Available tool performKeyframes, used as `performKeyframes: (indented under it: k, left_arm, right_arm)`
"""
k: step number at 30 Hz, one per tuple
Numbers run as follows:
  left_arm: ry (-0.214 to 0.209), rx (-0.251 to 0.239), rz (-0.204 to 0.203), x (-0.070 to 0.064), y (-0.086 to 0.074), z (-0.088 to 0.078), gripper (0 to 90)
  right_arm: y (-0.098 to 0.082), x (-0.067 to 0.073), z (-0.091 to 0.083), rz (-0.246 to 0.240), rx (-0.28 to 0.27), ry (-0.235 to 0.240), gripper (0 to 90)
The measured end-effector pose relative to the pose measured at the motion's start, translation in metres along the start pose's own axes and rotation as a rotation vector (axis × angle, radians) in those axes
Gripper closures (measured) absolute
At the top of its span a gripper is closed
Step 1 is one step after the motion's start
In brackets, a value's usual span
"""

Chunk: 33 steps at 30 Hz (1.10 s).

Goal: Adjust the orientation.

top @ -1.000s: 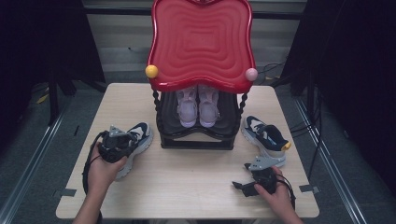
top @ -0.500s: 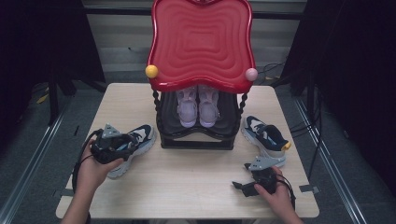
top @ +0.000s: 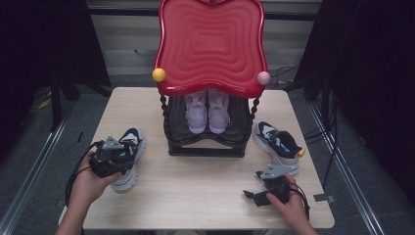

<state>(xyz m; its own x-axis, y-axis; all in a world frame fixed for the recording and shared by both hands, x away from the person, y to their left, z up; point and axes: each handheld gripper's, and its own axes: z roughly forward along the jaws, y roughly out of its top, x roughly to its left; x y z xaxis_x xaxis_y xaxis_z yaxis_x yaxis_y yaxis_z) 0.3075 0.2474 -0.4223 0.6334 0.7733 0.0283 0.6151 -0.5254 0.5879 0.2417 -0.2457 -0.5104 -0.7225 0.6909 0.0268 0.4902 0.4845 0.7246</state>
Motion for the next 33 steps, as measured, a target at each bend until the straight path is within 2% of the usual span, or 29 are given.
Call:
performKeyframes:
  k: [1,3,7,9,11,12,20,21,23,24,26,28,29,30,33]
  left_arm:
    - [0.022,-0.004,0.002,-0.001,0.001,0.001,68.6]
    - [0.000,-0.008,-0.019,-0.001,0.004,0.003,72.3]
    - [0.027,-0.025,-0.017,-0.006,0.011,0.008,76.7]
    - [0.013,-0.065,-0.040,-0.009,0.015,0.011,77.4]
    - [0.014,-0.089,-0.042,-0.012,0.021,0.013,77.5]
    - [0.013,-0.107,-0.068,-0.015,0.023,0.015,77.5]
    - [-0.027,-0.129,-0.086,-0.029,0.035,0.028,76.9]
    - [-0.037,-0.115,-0.073,-0.030,0.036,0.029,76.6]
    - [-0.046,-0.123,-0.071,-0.031,0.035,0.031,75.2]
    - [-0.055,-0.120,-0.056,-0.030,0.035,0.031,74.3]
    - [-0.068,-0.157,-0.082,-0.030,0.034,0.027,70.5]
    - [-0.073,-0.162,-0.075,-0.030,0.034,0.023,64.7]
    - [-0.070,-0.149,-0.050,-0.029,0.035,0.020,62.9]
    - [-0.083,-0.147,-0.045,-0.029,0.035,0.018,60.8]
    - [-0.076,-0.137,-0.012,-0.028,0.035,0.011,53.9]
  right_arm:
    - [0.000,0.000,0.000,0.000,0.000,0.000,13.1]
    - [0.000,0.000,0.000,0.000,0.000,0.000,13.1]
    - [0.000,0.000,0.000,0.000,0.000,0.000,13.1]
    - [0.000,0.000,0.000,0.000,0.000,0.000,13.1]
    - [0.000,0.000,0.000,0.003,0.002,0.000,13.1]
    - [0.000,0.000,0.000,0.003,0.002,0.000,13.1]
    - [0.000,0.000,0.000,-0.002,0.000,0.002,13.1]
    - [0.000,0.000,0.000,-0.002,0.000,0.002,13.1]
    - [0.000,0.000,0.000,-0.002,0.000,0.002,13.0]
    - [0.000,0.000,0.000,-0.002,0.000,0.002,13.1]
    - [0.000,0.000,0.000,-0.002,0.000,0.002,13.0]
    - [0.000,0.000,0.000,-0.002,0.000,0.002,13.1]
    - [0.000,0.000,0.000,-0.002,0.000,0.002,13.1]
    - [0.000,0.000,0.000,-0.002,0.000,0.002,13.0]
    - [0.000,0.000,0.000,0.000,0.001,0.001,13.1]
